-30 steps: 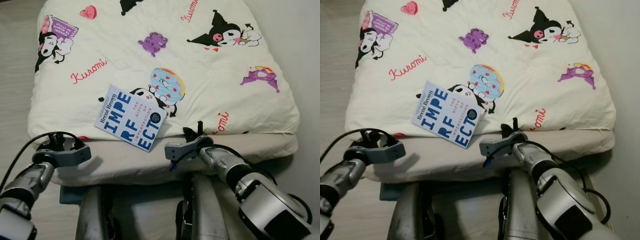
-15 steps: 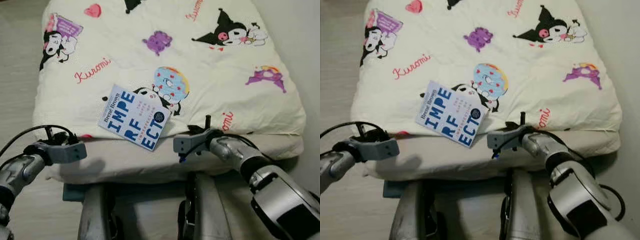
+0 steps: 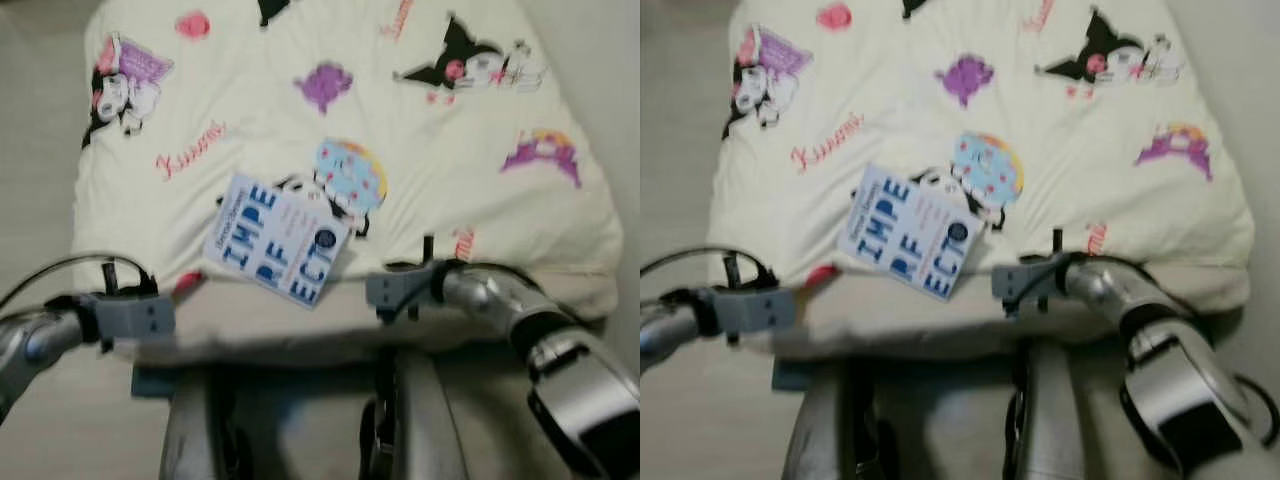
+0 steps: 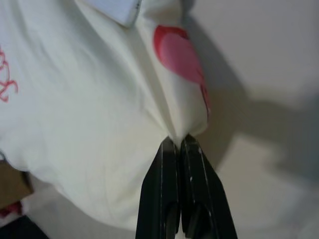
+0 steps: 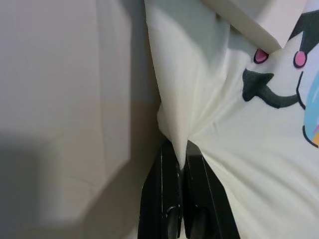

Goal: Clean up the room

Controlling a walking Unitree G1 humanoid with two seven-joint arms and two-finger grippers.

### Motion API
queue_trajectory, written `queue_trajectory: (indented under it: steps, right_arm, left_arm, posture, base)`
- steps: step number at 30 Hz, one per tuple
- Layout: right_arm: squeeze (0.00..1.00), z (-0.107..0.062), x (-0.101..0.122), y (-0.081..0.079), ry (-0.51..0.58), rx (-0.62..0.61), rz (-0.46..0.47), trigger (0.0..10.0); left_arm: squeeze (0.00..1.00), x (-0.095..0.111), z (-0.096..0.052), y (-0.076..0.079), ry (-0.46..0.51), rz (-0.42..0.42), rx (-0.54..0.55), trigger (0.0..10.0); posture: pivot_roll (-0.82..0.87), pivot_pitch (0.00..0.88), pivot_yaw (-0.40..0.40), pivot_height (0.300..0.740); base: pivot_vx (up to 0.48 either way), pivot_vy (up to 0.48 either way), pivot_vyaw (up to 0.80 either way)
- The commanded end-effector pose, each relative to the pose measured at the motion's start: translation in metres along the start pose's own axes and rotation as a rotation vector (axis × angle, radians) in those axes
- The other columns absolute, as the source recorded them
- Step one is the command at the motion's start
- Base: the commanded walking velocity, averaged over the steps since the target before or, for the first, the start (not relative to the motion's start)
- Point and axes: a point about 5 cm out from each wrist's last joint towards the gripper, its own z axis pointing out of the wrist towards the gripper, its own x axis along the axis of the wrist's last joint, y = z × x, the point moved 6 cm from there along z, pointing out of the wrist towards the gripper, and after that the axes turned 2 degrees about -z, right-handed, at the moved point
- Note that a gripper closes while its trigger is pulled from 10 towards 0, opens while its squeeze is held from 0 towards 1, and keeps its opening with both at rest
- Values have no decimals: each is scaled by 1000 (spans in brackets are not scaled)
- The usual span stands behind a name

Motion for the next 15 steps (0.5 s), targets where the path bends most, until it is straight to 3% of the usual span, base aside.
queue_trajectory:
  steps: [1, 9, 12, 15]
  right_arm:
    - [0, -6, 0, -47, 52, 204, 25, 0]
    - [0, -20, -1, -68, 100, 365, 34, 0]
    - [0, -33, -4, -82, 124, 466, 44, 0]
    - [0, -37, -5, -86, 139, 502, 57, 0]
  left_arm:
    - [0, -1, -10, 34, -12, -5, -177, 0]
    - [0, -1, -28, 50, -23, -9, -302, 0]
    - [0, -7, -49, 65, -60, -6, -420, 0]
    - [0, -12, -60, 72, -91, -5, -478, 0]
  posture:
    - [53, 494, 15, 566]
    - [52, 495, 16, 566]
    - [52, 496, 15, 566]
    - [51, 496, 15, 566]
  base:
    - [0, 0, 0]
    - [0, 0, 0]
    - [0, 0, 0]
    - [0, 0, 0]
